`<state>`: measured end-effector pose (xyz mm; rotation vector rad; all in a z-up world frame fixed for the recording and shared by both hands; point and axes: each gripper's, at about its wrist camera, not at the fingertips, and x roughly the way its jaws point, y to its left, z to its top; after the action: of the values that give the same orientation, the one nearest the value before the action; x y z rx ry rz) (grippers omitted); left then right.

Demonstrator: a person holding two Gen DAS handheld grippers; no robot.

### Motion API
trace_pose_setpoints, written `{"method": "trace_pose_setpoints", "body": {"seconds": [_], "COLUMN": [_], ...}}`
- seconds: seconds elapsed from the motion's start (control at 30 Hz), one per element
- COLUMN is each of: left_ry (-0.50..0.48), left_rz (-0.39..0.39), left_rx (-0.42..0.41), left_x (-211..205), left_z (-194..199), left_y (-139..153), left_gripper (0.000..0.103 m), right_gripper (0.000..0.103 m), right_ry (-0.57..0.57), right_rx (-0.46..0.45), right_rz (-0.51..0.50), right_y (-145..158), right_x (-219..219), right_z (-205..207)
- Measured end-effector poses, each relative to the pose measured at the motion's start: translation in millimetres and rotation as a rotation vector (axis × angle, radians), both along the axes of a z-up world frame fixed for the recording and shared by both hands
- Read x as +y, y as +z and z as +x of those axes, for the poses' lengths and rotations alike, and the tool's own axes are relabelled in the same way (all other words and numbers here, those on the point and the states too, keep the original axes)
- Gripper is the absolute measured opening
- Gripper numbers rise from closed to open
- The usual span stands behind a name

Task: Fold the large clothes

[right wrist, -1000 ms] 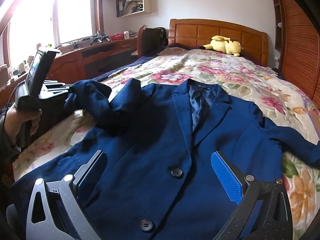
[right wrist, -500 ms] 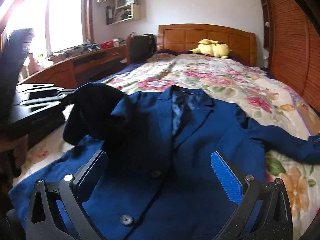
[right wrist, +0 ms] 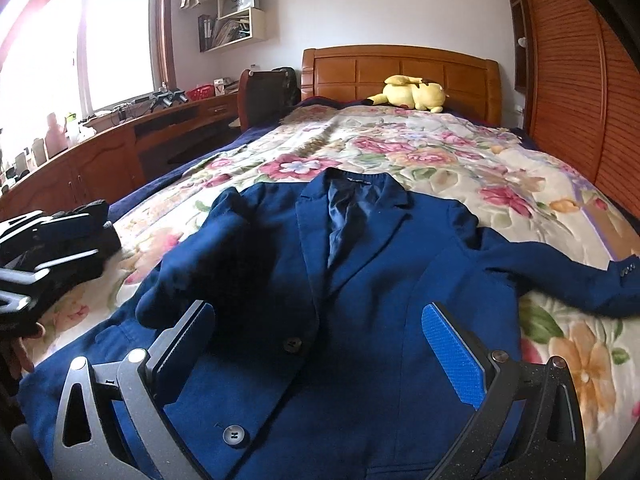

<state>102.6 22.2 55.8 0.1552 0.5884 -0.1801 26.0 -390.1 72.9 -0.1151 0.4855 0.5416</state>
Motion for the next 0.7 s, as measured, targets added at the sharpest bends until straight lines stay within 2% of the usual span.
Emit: {"method": "trace_pose_setpoints", "body": {"seconds": [0.17,0.37,0.47,0.7], "left_ry": [0.067,0.174,0.198,0.223], "left_rz": [-0.048,-0.094,-0.147,-0.115], "left_rx": [-0.021,-0.058,-0.056,-0.086], "left_x": [26,53,66,77], "left_z": [-16,-27,-30,-41], "left_y": [-10,-22,-29,-41], "left_gripper": [0.081,0.081,0.081,0.081], "right_gripper": [0.103,0.103,0.103,0.103], "right_ry": [0.018,0.03,0.036,0.063], "right_rx": [-0.005,-0.024,-0.034,-0.057], "right_rz": [-0.012,-0.019,-0.014,-0.028], "right_y": [0,0,0,-3], "right_x": [2,3,3,13], "right_z": [-1,-3,-6,-11]}}
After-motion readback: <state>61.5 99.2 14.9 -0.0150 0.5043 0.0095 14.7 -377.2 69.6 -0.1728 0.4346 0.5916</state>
